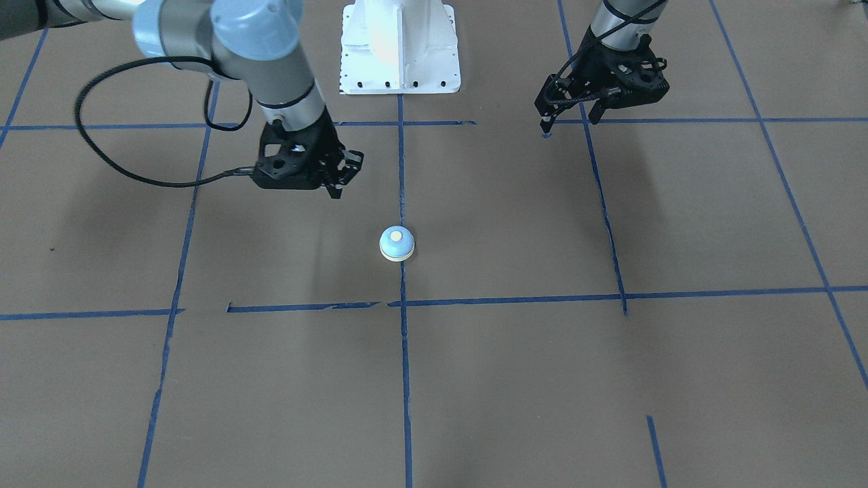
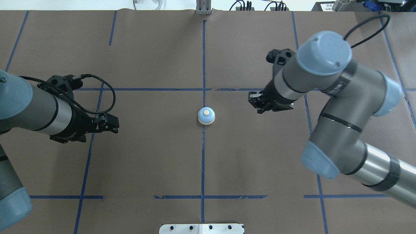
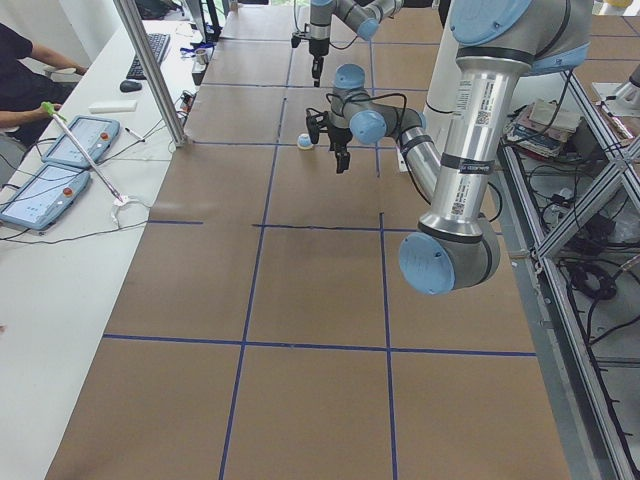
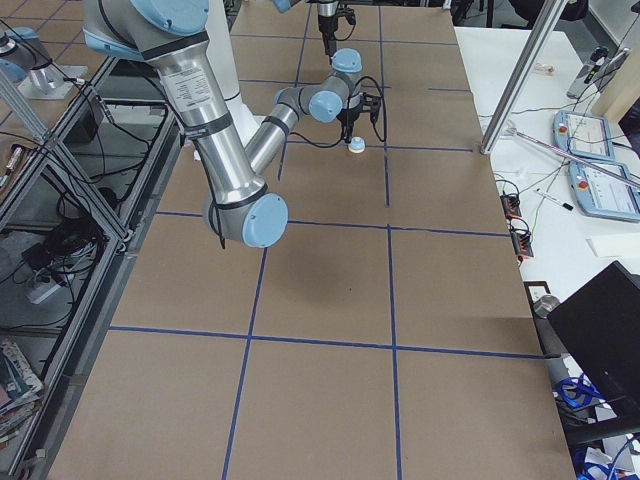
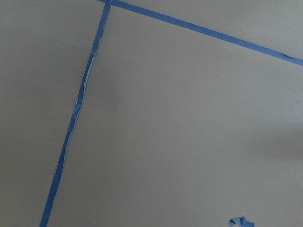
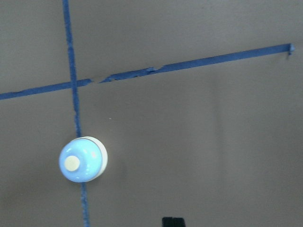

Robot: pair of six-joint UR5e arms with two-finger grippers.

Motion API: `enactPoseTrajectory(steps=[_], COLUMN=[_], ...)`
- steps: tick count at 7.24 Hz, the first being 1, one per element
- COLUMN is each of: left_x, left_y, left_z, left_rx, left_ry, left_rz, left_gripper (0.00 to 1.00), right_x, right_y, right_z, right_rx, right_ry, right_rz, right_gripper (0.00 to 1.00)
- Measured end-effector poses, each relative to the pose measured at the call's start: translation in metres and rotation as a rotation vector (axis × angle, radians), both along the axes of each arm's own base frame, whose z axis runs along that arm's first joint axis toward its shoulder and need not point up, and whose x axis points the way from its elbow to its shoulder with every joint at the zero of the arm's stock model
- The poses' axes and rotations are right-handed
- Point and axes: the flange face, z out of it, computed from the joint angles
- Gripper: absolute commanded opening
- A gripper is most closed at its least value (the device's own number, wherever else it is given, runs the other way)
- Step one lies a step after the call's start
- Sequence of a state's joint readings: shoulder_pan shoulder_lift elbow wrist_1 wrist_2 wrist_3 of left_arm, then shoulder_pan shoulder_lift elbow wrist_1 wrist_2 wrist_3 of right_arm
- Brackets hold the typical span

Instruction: Place and press bell with both arms

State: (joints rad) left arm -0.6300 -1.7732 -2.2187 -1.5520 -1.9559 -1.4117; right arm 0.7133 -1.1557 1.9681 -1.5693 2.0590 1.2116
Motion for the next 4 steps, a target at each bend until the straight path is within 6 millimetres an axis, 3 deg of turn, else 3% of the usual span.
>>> enactPoseTrajectory(steps=[1, 2, 4], left_x=[-0.002, -0.008, -0.025], left_y=[0.001, 0.003, 0.009], left_z=[0.004, 0.013, 0.040], left_rx=[0.027, 0.073, 0.184], left_ry=[-0.011, -0.032, -0.091], left_rz=[0.026, 0.075, 0.190], left_gripper=[1.00, 1.00, 1.00], right_x=[0.039, 0.080, 0.169], right_y=[-0.004, -0.008, -0.003], right_z=[0.031, 0.065, 0.133], right_rx=[0.016, 0.036, 0.091], right_ry=[0.016, 0.037, 0.094], right_rz=[-0.033, -0.068, -0.120], right_gripper=[0.92, 1.00, 1.00])
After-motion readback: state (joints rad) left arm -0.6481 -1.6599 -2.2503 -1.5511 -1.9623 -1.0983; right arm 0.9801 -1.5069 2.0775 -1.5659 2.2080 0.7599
